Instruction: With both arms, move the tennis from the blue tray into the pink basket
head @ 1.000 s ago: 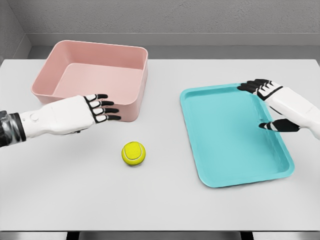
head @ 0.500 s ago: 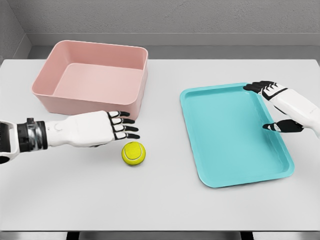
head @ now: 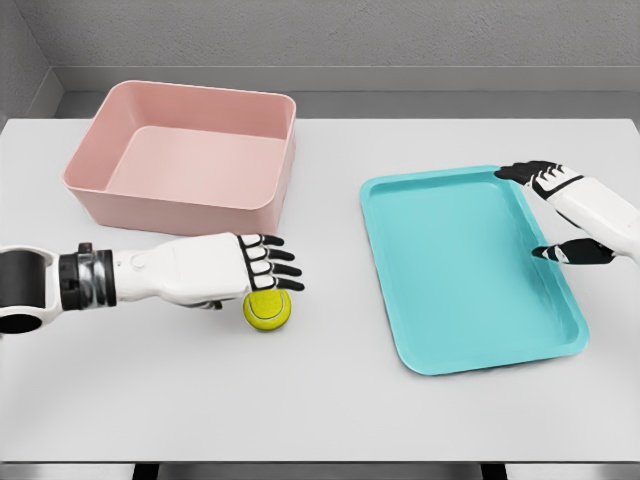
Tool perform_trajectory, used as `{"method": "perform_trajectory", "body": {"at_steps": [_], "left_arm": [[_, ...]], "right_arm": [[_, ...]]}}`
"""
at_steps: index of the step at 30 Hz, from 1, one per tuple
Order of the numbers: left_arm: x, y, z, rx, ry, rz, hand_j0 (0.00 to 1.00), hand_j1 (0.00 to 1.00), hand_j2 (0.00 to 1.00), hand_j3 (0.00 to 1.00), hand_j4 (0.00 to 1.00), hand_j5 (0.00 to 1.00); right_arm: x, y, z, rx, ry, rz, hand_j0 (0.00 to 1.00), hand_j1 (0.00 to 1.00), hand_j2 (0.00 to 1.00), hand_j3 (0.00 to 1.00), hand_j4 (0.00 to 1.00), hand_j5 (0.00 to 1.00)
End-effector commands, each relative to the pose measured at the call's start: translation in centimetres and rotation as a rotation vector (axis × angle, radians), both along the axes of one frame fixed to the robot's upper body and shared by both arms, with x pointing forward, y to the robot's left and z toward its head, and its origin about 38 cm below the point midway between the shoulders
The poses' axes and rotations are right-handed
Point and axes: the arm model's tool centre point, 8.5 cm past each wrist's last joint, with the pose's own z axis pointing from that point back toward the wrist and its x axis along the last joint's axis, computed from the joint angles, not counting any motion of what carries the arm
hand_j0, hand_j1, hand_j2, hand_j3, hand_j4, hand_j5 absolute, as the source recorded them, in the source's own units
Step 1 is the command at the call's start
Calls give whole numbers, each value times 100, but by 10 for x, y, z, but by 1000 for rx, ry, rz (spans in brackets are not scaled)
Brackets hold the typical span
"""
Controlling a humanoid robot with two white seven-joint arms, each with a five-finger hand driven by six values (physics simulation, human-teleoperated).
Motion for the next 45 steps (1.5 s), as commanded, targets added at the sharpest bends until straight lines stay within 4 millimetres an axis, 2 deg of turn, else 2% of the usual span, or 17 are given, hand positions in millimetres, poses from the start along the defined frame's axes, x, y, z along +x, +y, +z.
{"method": "perform_trajectory", "body": {"at_steps": [1, 13, 22, 32, 35, 39, 45], "left_arm": [[-2, -2, -2, -11, 19, -3, 100, 100, 100, 100, 100, 100], [-8, -8, -20, -8, 76, -19, 100, 100, 100, 100, 100, 100], [2, -13, -28, -15, 91, 0, 100, 100, 100, 100, 100, 100], [4, -16, -33, -17, 97, 0, 100, 100, 100, 100, 100, 100], [2, -17, -38, 8, 113, -8, 90, 90, 90, 90, 90, 90], [0, -15, -41, 42, 126, -9, 69, 69, 69, 69, 69, 69], [2, -12, -43, 61, 137, -1, 59, 59, 59, 59, 59, 59]], "right_arm": [[0, 0, 1, 8, 0, -1, 100, 100, 100, 100, 100, 100], [0, 0, 1, 8, 0, -1, 100, 100, 100, 100, 100, 100], [0, 0, 1, 9, 0, 0, 100, 100, 100, 100, 100, 100], [0, 0, 1, 9, 0, 0, 100, 100, 100, 100, 100, 100], [-1, 0, 0, 9, 2, -1, 100, 100, 100, 100, 100, 100], [-1, 0, 0, 9, 2, -1, 100, 100, 100, 100, 100, 100], [-1, 0, -1, 9, 4, 0, 100, 100, 100, 100, 100, 100]]}}
